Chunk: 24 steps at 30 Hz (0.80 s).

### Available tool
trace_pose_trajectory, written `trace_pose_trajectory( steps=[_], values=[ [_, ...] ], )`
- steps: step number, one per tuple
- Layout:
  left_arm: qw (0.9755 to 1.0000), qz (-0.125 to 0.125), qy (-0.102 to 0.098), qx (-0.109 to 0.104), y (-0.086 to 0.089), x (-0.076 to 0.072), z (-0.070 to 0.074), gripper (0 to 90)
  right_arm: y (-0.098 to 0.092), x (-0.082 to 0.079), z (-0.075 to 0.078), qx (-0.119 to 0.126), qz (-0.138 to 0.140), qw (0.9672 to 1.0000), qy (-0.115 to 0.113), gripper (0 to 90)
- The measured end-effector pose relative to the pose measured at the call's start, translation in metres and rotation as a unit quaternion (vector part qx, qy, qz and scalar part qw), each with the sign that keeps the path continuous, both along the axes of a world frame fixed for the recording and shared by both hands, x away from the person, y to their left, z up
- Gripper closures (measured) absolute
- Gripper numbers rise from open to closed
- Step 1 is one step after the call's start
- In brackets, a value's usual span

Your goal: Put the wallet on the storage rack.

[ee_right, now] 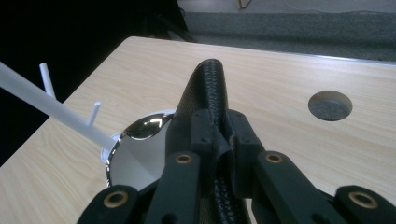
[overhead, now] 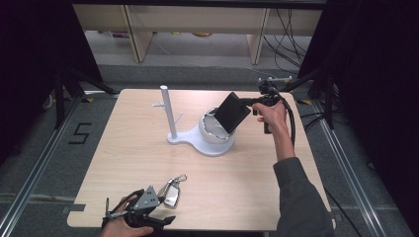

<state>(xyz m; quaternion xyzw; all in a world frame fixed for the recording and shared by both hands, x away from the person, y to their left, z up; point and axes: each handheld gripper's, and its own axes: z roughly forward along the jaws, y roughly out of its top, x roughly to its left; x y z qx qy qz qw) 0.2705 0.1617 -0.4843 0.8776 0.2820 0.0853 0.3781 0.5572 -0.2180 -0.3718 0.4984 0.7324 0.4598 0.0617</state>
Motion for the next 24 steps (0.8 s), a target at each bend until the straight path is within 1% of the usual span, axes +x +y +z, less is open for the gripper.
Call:
trace_pose_trajectory(
  steps=[1, 2, 3, 4, 5, 7, 8, 9, 10, 11, 12, 13, 14, 15, 16, 17, 18, 20, 21, 22, 23, 24],
  values=[
    [1.0, -0.001, 0.001, 0.0, 0.0, 0.0, 0.0, 31.0, 0.0, 0.001, -0.001, -0.006, 0.0, 1.0, -0.004, 83.5],
    [1.0, -0.001, 0.001, 0.0, 0.0, 0.0, 0.0, 31.1, 0.001, 0.002, -0.003, -0.003, 0.001, 1.0, -0.004, 83.4],
    [1.0, -0.001, 0.0, 0.003, 0.0, 0.0, 0.0, 31.1, 0.004, 0.001, -0.003, -0.001, -0.002, 1.0, 0.002, 83.4],
    [1.0, -0.001, 0.0, 0.003, 0.0, 0.0, 0.0, 31.1, 0.004, 0.002, -0.005, -0.006, 0.002, 1.0, -0.005, 83.4],
    [1.0, 0.002, 0.002, -0.001, 0.0, 0.0, -0.001, 31.1, 0.007, 0.001, -0.007, -0.003, 0.002, 1.0, 0.003, 83.4],
    [1.0, 0.0, 0.0, 0.0, 0.0, 0.0, -0.001, 31.1, 0.011, 0.0, -0.01, -0.004, 0.002, 0.9999, 0.01, 83.3],
    [1.0, 0.0, -0.001, 0.002, 0.001, 0.0, -0.001, 31.1, 0.011, 0.001, -0.012, -0.012, 0.004, 0.9999, -0.003, 83.2],
    [1.0, 0.001, -0.003, 0.005, 0.001, 0.001, -0.001, 31.1, 0.012, 0.001, -0.014, -0.01, 0.004, 0.9999, 0.004, 83.2],
    [1.0, 0.0, -0.002, 0.004, 0.001, 0.0, 0.0, 31.0, 0.014, 0.0, -0.017, -0.007, 0.003, 0.9999, 0.009, 83.1],
    [1.0, 0.0, -0.002, 0.004, 0.001, 0.0, 0.0, 31.1, 0.014, 0.0, -0.017, -0.007, 0.003, 0.9999, 0.009, 83.1],
    [1.0, 0.002, -0.001, 0.0, 0.0, 0.0, 0.0, 31.1, 0.016, 0.0, -0.022, -0.014, 0.008, 0.9998, 0.01, 83.0],
    [1.0, -0.004, 0.002, -0.002, 0.0, 0.0, -0.001, 31.1, 0.017, 0.001, -0.024, -0.02, 0.011, 0.9997, 0.009, 82.8],
    [1.0, -0.001, 0.003, 0.0, 0.0, 0.0, -0.001, 31.0, 0.019, 0.001, -0.027, -0.015, 0.011, 0.9997, 0.013, 82.6],
    [1.0, 0.003, 0.006, -0.003, 0.0, 0.0, -0.001, 31.0, 0.019, 0.001, -0.029, -0.018, 0.017, 0.9996, 0.011, 82.2],
    [1.0, 0.005, 0.008, -0.002, 0.0, 0.0, -0.001, 31.0, 0.021, 0.0, -0.031, -0.015, 0.014, 0.9996, 0.017, 81.7],
    [1.0, 0.005, 0.008, -0.001, 0.0, 0.0, -0.001, 31.0, 0.023, -0.001, -0.032, -0.019, 0.012, 0.9996, 0.019, 81.0],
    [1.0, 0.004, 0.005, 0.0, 0.0, 0.0, -0.001, 31.0, 0.023, -0.001, -0.033, -0.025, 0.013, 0.9995, 0.013, 80.2],
    [1.0, 0.007, 0.006, 0.001, 0.0, 0.0, -0.002, 31.0, 0.024, -0.001, -0.034, -0.025, 0.016, 0.9995, 0.014, 78.1],
    [1.0, 0.006, 0.006, -0.001, 0.0, 0.0, -0.001, 30.9, 0.023, -0.001, -0.034, -0.021, 0.017, 0.9996, 0.011, 76.1],
    [0.9999, 0.007, 0.01, -0.01, -0.001, -0.001, -0.002, 30.9, 0.022, -0.002, -0.034, -0.019, 0.01, 0.9997, 0.015, 71.7],
    [0.9999, 0.002, 0.009, -0.006, 0.0, 0.0, -0.001, 30.7, 0.022, -0.003, -0.032, -0.02, 0.01, 0.9996, 0.016, 68.0],
    [1.0, -0.005, 0.002, -0.001, 0.001, 0.001, 0.0, 30.6, 0.021, -0.003, -0.031, -0.031, 0.01, 0.9994, 0.012, 65.4]
  ],
)
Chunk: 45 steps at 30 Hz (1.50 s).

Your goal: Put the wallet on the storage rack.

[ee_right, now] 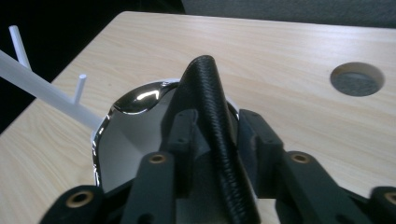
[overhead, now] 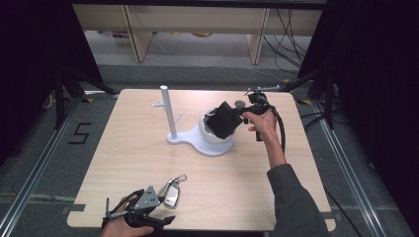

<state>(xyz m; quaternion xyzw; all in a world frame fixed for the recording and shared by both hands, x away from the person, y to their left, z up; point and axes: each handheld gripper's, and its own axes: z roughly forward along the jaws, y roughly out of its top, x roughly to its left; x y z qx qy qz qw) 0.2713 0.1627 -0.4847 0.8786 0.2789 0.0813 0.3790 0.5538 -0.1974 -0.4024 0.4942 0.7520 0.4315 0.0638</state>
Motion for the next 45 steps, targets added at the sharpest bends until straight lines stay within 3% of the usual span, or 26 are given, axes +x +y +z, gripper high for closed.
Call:
trace_pose_trajectory(
  steps=[1, 2, 3, 4, 5, 7, 9, 10, 12, 14, 16, 17, 19, 20, 22, 27, 28, 30, 33, 36, 38, 39, 41, 44, 45],
  values=[
    [0.9999, 0.008, -0.005, 0.004, 0.0, 0.0, 0.0, 30.4, 0.0, -0.002, 0.002, -0.007, -0.002, 0.9999, -0.008, 61.7],
    [1.0, 0.008, -0.006, -0.002, 0.0, 0.0, 0.0, 30.0, 0.001, -0.006, 0.005, -0.018, -0.012, 0.9998, 0.003, 57.0],
    [0.9999, 0.009, -0.007, 0.002, 0.001, 0.0, 0.001, 29.7, -0.001, -0.006, 0.006, -0.044, -0.011, 0.9988, -0.019, 55.1],
    [0.9999, 0.016, -0.005, 0.0, 0.001, 0.0, 0.001, 29.6, -0.001, -0.01, 0.009, -0.051, -0.014, 0.9986, -0.007, 53.3],
    [0.9999, 0.016, -0.007, 0.003, 0.002, 0.0, 0.001, 29.5, -0.003, -0.011, 0.01, -0.066, -0.001, 0.9975, -0.028, 51.4],
    [0.9999, 0.015, -0.003, 0.005, 0.003, 0.001, 0.001, 29.3, -0.005, -0.019, 0.015, -0.059, -0.015, 0.998, -0.02, 47.6],
    [0.9997, 0.015, 0.007, -0.017, 0.001, 0.0, 0.0, 29.2, -0.011, -0.023, 0.016, -0.057, -0.012, 0.9977, -0.035, 43.9],
    [0.9998, 0.018, -0.001, -0.012, 0.001, 0.0, 0.0, 29.2, -0.013, -0.027, 0.017, -0.055, -0.013, 0.998, -0.027, 42.2],
    [0.9998, 0.019, -0.007, 0.006, 0.004, 0.002, 0.001, 29.1, -0.016, -0.037, 0.018, -0.065, -0.017, 0.997, -0.039, 40.4],
    [0.9998, 0.018, -0.006, 0.001, 0.004, 0.002, 0.001, 29.1, -0.022, -0.046, 0.017, -0.079, -0.009, 0.9946, -0.066, 39.2],
    [0.9998, 0.019, -0.008, 0.004, 0.005, 0.003, 0.001, 29.1, -0.025, -0.058, 0.018, -0.069, -0.003, 0.9958, -0.06, 38.2],
    [0.9998, 0.019, -0.008, 0.004, 0.005, 0.003, 0.001, 29.1, -0.031, -0.069, 0.017, -0.073, 0.006, 0.9944, -0.077, 37.3],
    [0.9998, 0.021, -0.007, 0.002, 0.005, 0.003, 0.001, 29.1, -0.03, -0.074, 0.017, -0.065, 0.0, 0.9955, -0.07, 37.4],
    [0.9997, 0.023, -0.009, -0.004, 0.005, 0.003, 0.0, 29.1, -0.035, -0.088, 0.016, -0.061, 0.01, 0.9948, -0.081, 37.4],
    [0.9997, 0.022, -0.009, 0.003, 0.006, 0.003, 0.001, 29.1, -0.039, -0.096, 0.013, -0.07, 0.021, 0.9932, -0.091, 37.4],
    [0.9996, 0.024, -0.015, 0.01, 0.01, 0.005, 0.001, 29.1, -0.043, -0.113, 0.007, -0.072, 0.029, 0.9941, -0.076, 37.0],
    [0.9994, 0.034, -0.01, -0.001, 0.01, 0.004, 0.0, 29.1, -0.043, -0.114, 0.005, -0.07, 0.027, 0.9943, -0.076, 36.9],
    [0.9994, 0.033, -0.013, 0.007, 0.012, 0.006, 0.001, 29.1, -0.043, -0.118, 0.004, -0.061, 0.023, 0.9964, -0.055, 36.9],
    [0.9993, 0.037, -0.012, -0.001, 0.012, 0.007, 0.001, 29.1, -0.043, -0.119, -0.002, -0.062, 0.031, 0.9954, -0.065, 36.6],
    [0.9993, 0.036, -0.01, -0.003, 0.013, 0.008, 0.001, 28.8, -0.04, -0.127, -0.008, -0.053, 0.035, 0.9967, -0.051, 36.7],
    [0.9991, 0.04, -0.011, -0.006, 0.013, 0.008, 0.001, 28.5, -0.04, -0.131, -0.012, -0.068, 0.037, 0.9954, -0.056, 36.7],
    [0.9991, 0.04, -0.012, -0.001, 0.015, 0.01, 0.002, 28.3, -0.038, -0.134, -0.015, -0.058, 0.035, 0.9964, -0.051, 36.5],
    [0.9984, 0.054, -0.008, -0.018, 0.015, 0.011, 0.001, 27.6, -0.038, -0.137, -0.02, -0.065, 0.034, 0.996, -0.052, 36.5],
    [0.9978, 0.062, -0.011, -0.022, 0.017, 0.015, 0.002, 26.7, -0.037, -0.144, -0.03, -0.067, 0.038, 0.9955, -0.055, 36.8],
    [0.9982, 0.058, -0.013, -0.007, 0.02, 0.017, 0.004, 26.4, -0.035, -0.146, -0.034, -0.06, 0.043, 0.9958, -0.054, 36.9]
  ],
)
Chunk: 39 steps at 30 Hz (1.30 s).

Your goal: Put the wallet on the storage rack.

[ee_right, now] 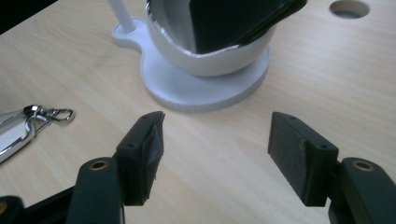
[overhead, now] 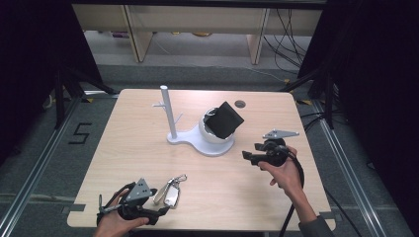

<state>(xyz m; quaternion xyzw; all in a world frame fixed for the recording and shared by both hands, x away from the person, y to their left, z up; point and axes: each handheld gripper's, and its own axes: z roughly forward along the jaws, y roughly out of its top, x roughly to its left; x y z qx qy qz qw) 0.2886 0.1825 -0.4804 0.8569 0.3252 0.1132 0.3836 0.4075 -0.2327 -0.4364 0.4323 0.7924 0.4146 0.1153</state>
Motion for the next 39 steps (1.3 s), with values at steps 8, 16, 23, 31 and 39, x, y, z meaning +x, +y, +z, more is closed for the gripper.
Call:
trace_pose_trajectory(
  steps=[8, 16, 23, 31, 39],
  values=[
    [0.9999, 0.01, -0.001, -0.012, -0.002, 0.013, 0.005, 25.1, 0.009, -0.022, -0.021, 0.001, 0.002, 0.9997, 0.024, 36.6],
    [0.9993, 0.034, 0.006, 0.014, -0.003, 0.036, 0.005, 24.7, 0.013, -0.036, -0.035, -0.013, 0.019, 0.9996, 0.016, 36.1],
    [0.9983, 0.043, 0.028, 0.029, -0.011, 0.064, 0.003, 26.3, 0.014, -0.049, -0.04, -0.027, 0.034, 0.999, 0.009, 35.7],
    [0.996, 0.028, 0.059, 0.061, -0.034, 0.088, 0.002, 27.1, 0.009, -0.051, -0.045, -0.03, 0.034, 0.9989, 0.014, 35.7],
    [0.9941, 0.006, 0.069, 0.083, -0.049, 0.095, 0.0, 28.0, 0.007, -0.052, -0.046, -0.03, 0.037, 0.9988, 0.013, 35.7]
  ],
)
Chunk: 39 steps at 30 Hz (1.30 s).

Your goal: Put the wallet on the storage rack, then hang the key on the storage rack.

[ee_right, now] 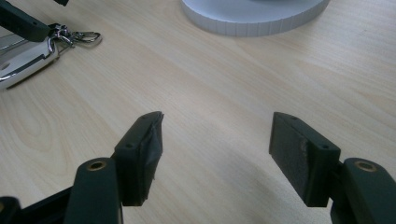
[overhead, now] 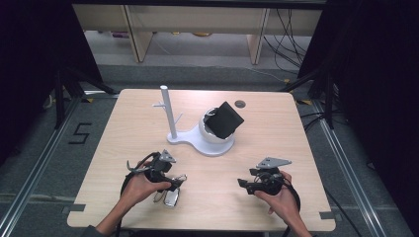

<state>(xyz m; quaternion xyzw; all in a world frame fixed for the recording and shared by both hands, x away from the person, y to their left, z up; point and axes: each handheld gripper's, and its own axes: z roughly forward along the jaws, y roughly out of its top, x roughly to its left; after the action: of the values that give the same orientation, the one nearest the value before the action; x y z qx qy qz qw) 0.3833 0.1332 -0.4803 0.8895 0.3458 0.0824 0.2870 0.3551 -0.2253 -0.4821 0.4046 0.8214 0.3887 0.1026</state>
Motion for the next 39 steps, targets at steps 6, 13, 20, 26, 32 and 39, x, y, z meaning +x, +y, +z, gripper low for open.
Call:
trace_pose_trajectory(
  steps=[6, 13, 20, 26, 32, 39],
  values=[
    [0.9997, -0.016, 0.014, 0.01, -0.006, 0.006, 0.0, 29.1, 0.0, -0.001, -0.001, 0.003, -0.001, 1.0, 0.008, 35.7],
    [0.9991, -0.016, 0.035, 0.018, -0.011, 0.007, -0.001, 28.6, 0.001, -0.001, -0.001, -0.004, 0.004, 1.0, 0.0, 35.7],
    [0.9987, -0.013, 0.041, 0.028, -0.012, 0.009, 0.003, 27.7, 0.001, 0.0, -0.002, -0.004, 0.01, 0.9999, 0.005, 35.5],
    [0.9984, -0.008, 0.049, 0.027, -0.016, 0.014, 0.002, 29.4, 0.0, -0.001, -0.001, -0.003, 0.008, 1.0, 0.002, 35.4],
    [0.9963, -0.018, 0.063, 0.056, -0.02, 0.02, -0.001, 37.0, 0.003, -0.001, -0.002, -0.003, 0.012, 0.9999, 0.009, 35.4],
    [0.9917, -0.025, 0.093, 0.086, -0.022, 0.023, -0.004, 46.6, 0.005, -0.001, -0.002, -0.005, 0.018, 0.9998, 0.002, 35.4]
  ],
)
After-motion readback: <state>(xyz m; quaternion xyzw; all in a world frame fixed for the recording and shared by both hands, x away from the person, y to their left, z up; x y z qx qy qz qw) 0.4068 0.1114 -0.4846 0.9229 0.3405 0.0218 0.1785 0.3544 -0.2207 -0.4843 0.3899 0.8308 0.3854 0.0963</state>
